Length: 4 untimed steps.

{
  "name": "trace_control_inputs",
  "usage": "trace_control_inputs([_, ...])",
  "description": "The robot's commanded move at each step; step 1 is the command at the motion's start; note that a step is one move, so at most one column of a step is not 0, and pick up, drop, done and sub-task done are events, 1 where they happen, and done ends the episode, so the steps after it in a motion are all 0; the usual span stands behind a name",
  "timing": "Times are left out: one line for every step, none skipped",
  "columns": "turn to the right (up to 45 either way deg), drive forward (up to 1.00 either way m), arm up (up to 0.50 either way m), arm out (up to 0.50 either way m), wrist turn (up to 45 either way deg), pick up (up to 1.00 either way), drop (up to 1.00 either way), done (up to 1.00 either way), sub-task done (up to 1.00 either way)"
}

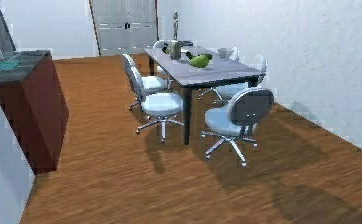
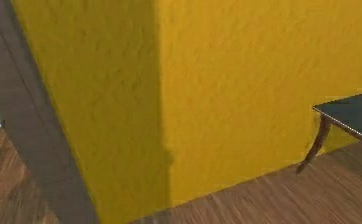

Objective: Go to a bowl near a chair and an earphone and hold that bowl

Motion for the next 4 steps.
trace_control_inputs([3.0, 0.00, 0.00, 0.00, 0.0, 0.00, 0.00, 0.00, 0.00])
trace_control_inputs([0.0, 0.70, 0.00, 0.00, 0.0, 0.00, 0.00, 0.00, 0.00])
trace_control_inputs([45.0, 0.00, 0.00, 0.00, 0.0, 0.00, 0.00, 0.00, 0.00])
trace_control_inputs([9.0, 0.00, 0.00, 0.00, 0.0, 0.00, 0.00, 0.00, 0.00])
